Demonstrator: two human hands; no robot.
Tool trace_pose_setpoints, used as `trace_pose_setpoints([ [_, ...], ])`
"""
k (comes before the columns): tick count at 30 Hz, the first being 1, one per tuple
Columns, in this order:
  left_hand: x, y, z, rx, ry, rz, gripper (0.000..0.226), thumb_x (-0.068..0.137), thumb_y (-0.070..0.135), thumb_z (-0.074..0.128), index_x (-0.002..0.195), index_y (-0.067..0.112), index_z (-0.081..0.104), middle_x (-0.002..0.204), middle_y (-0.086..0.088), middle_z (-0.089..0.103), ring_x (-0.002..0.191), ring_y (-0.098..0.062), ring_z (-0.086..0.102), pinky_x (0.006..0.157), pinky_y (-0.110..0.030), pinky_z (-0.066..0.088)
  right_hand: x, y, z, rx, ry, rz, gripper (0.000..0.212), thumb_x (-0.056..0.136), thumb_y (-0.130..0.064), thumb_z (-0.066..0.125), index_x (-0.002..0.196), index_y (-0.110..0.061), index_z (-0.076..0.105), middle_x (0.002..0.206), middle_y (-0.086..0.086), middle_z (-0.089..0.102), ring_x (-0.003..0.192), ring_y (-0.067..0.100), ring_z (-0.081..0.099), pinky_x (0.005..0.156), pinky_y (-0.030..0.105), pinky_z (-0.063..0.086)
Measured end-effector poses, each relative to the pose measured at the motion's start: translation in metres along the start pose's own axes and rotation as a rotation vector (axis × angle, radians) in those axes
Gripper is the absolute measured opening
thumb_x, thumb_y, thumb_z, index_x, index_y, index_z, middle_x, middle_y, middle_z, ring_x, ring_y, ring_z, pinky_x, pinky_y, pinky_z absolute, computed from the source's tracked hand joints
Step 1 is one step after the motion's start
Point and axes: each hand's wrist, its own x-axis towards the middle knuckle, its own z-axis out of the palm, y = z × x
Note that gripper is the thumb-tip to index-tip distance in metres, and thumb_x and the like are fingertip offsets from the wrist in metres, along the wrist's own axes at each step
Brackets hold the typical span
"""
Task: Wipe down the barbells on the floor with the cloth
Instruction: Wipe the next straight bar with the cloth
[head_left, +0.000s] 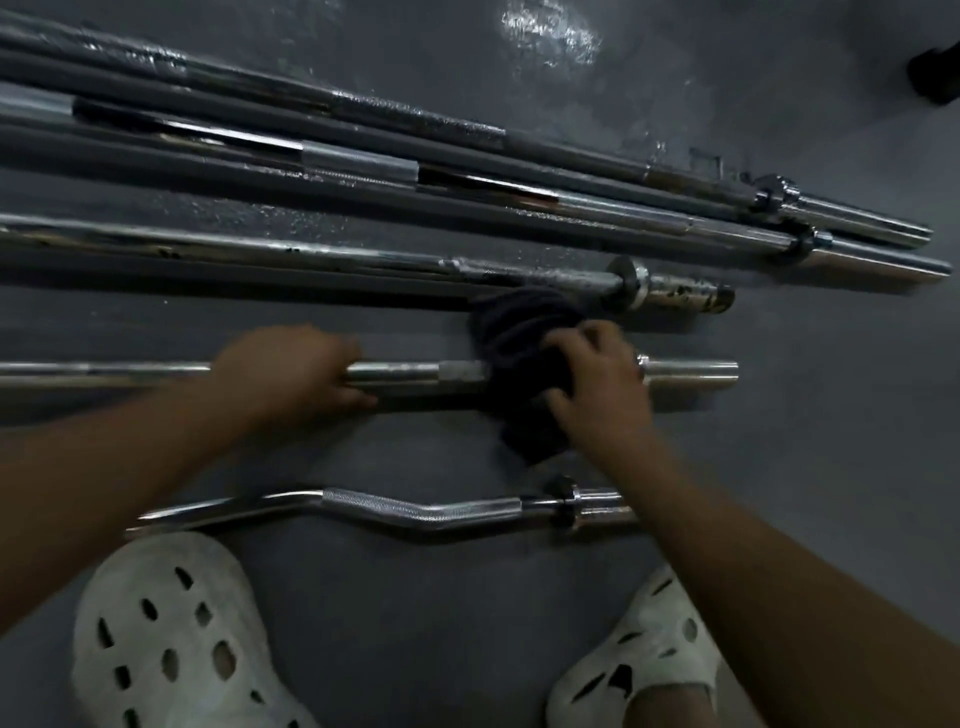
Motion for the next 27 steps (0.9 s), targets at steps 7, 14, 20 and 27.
trace_pose_setpoints([
  [7, -0.009, -0.004, 0.014, 0.243, 0.279, 0.109, 0.036, 0.077, 0.049, 0.075, 0.093, 0.024, 0.056, 0.090, -0.004, 0.068, 0.080, -0.028, 0.068, 0.056, -0.030, 0.043, -0.013, -0.075, 0.028, 0.295, -0.045, 0.058, 0.058, 0.074, -0.016, 0.070, 0.127, -0.035, 0.055, 0.128, 0.006, 0.042, 0.111, 0.031, 0.055, 0.099, 0.034, 0.047],
  [14, 0.011, -0.013, -0.009, 0.079, -0.118, 0.018, 0.042, 0.082, 0.067, 0.059, 0.096, 0.027, 0.057, 0.096, 0.001, 0.067, 0.085, -0.020, 0.064, 0.063, -0.028, 0.041, -0.014, -0.014, 0.028, 0.285, 0.285, 0.494, 0.063, 0.080, -0.017, 0.063, 0.141, -0.025, 0.049, 0.148, 0.014, 0.032, 0.130, 0.039, 0.040, 0.110, 0.042, 0.036],
  [20, -0.001, -0.019, 0.002, -0.018, -0.058, 0.019, 0.045, 0.082, 0.066, 0.060, 0.100, 0.024, 0.060, 0.098, 0.001, 0.068, 0.090, -0.024, 0.066, 0.073, -0.031, 0.050, -0.003, -0.032, 0.023, 0.033, 0.052, 0.377, 0.079, 0.082, -0.064, 0.059, 0.148, -0.025, 0.036, 0.163, 0.008, 0.008, 0.147, 0.034, 0.012, 0.116, 0.053, 0.025],
  [27, -0.016, -0.023, 0.015, 0.236, 0.275, 0.091, 0.038, 0.080, 0.058, 0.068, 0.088, 0.025, 0.050, 0.086, -0.002, 0.067, 0.078, -0.028, 0.066, 0.058, -0.030, 0.045, 0.010, 0.026, -0.009, -0.078, 0.092, 0.218, 0.048, 0.084, -0.024, 0.067, 0.131, -0.019, 0.057, 0.134, 0.014, 0.040, 0.118, 0.037, 0.048, 0.095, 0.046, 0.049],
])
